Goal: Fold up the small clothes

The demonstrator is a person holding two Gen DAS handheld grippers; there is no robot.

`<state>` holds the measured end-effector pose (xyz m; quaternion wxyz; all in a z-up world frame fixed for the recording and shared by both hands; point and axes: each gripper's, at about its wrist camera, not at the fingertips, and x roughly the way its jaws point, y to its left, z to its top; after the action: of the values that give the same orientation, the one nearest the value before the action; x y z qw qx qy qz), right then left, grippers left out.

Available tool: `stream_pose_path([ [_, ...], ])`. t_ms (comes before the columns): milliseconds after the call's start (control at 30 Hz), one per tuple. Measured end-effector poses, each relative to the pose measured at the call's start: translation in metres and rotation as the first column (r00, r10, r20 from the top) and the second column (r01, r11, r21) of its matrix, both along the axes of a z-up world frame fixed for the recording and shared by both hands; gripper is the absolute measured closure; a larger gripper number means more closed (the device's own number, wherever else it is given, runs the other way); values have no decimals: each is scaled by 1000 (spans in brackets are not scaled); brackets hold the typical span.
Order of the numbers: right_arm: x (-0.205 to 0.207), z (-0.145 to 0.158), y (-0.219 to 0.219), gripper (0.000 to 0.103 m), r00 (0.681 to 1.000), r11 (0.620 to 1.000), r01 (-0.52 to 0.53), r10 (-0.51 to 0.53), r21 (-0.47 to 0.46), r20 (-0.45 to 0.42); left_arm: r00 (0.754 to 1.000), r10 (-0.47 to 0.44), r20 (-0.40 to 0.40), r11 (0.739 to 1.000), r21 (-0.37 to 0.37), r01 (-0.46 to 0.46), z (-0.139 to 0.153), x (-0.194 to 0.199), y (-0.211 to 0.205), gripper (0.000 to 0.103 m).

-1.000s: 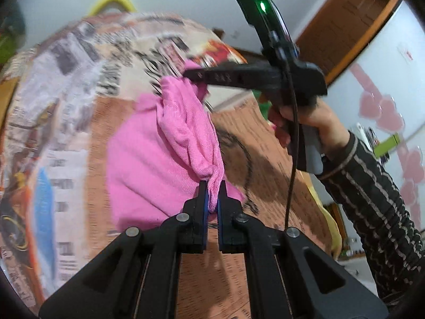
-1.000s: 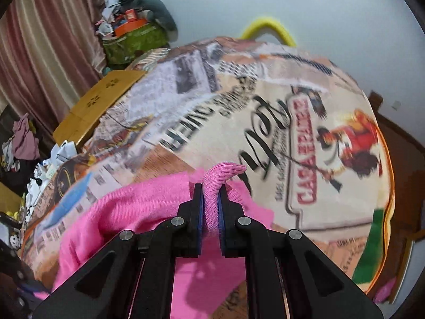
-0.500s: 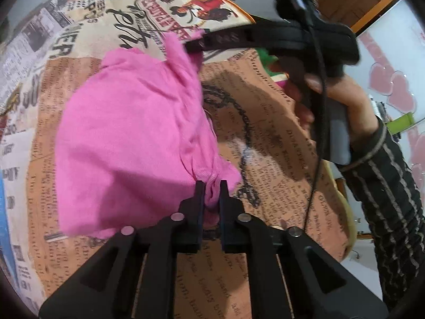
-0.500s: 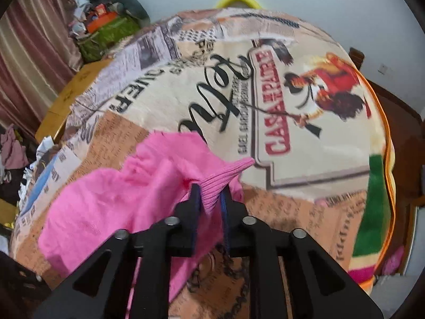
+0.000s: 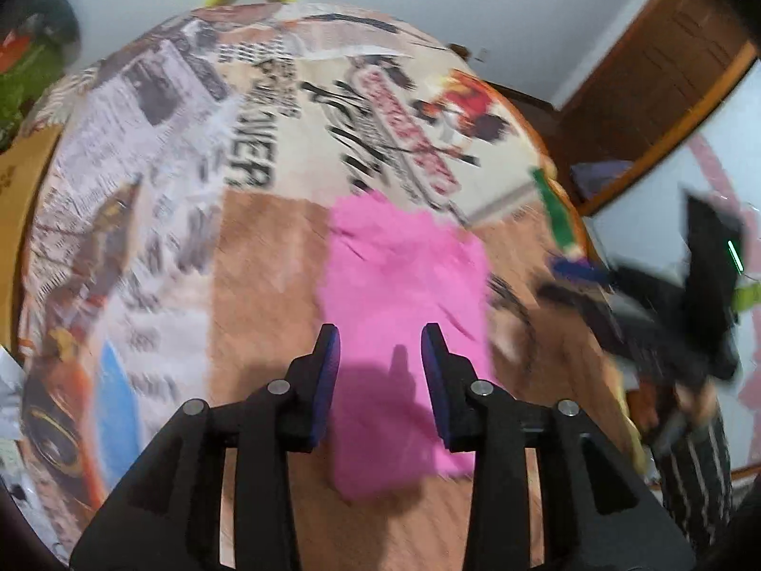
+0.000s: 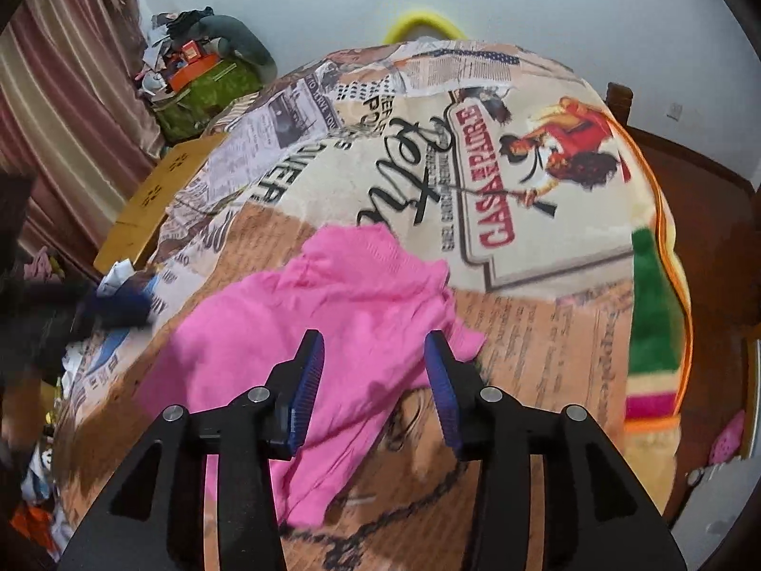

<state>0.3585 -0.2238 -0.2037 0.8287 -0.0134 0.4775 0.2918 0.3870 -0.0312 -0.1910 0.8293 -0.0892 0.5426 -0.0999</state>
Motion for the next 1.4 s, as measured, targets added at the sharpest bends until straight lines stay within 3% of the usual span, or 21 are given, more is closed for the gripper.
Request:
stream_pose_path([
  [133, -18, -20, 3, 63, 998, 1000, 2, -1, 14, -60, 999, -16, -48, 998, 65, 19, -28, 44, -1, 68],
  [367, -46, -53, 8, 63, 990, 999, -8, 14, 43, -142, 985, -90, -145, 995, 19, 94, -75, 93, -26, 68],
  [467, -50, -67, 9, 63, 982, 998, -3, 15, 63, -188, 985, -81, -151, 995, 45, 89, -87, 107, -32, 68],
  [500, -50, -70, 10, 63, 981, 998, -4, 16, 64, -194, 984, -92, -150, 993, 60, 102, -92, 110, -35, 74],
  [533, -51, -74, 11, 63, 979, 998, -8, 20, 59, -200, 984, -104, -144, 990, 80, 116, -94, 112, -38, 95],
  [567, -51, -75, 11, 63, 979, 998, -11, 22, 59, -203, 985, -110, -135, 986, 107, 125, -95, 112, -39, 100],
  [667, -51, -77, 10, 63, 978, 998, -11, 24, 67, -208, 993, -99, -62, 982, 154, 108, -86, 105, -30, 101],
  [733, -52, -77, 10, 69, 980, 998, -22, 32, 55, -195, 997, -73, -23, 977, 197, 76, -76, 99, -17, 101],
  [867, -51, -79, 16, 81, 985, 999, -46, 43, -13, -168, 1000, -2, 17, 975, 223, -2, -62, 89, 24, 101],
  [1067, -47, -80, 11, 81, 985, 999, -24, 19, -26, -174, 998, 63, 4, 959, 276, -61, -64, 86, 55, 101],
  [1233, -47, -58, -1, 81, 988, 999, 41, -36, 34, -152, 999, 38, 16, 979, 199, -41, -45, 64, 59, 89],
  [1300, -46, -49, -4, 77, 988, 996, 61, -52, 60, -147, 1000, 6, 14, 982, 188, -9, -39, 47, 53, 85],
  [1400, -50, -44, 1, 63, 989, 995, 63, -52, 77, -140, 999, -45, -3, 986, 158, 45, -35, 18, 41, 70],
])
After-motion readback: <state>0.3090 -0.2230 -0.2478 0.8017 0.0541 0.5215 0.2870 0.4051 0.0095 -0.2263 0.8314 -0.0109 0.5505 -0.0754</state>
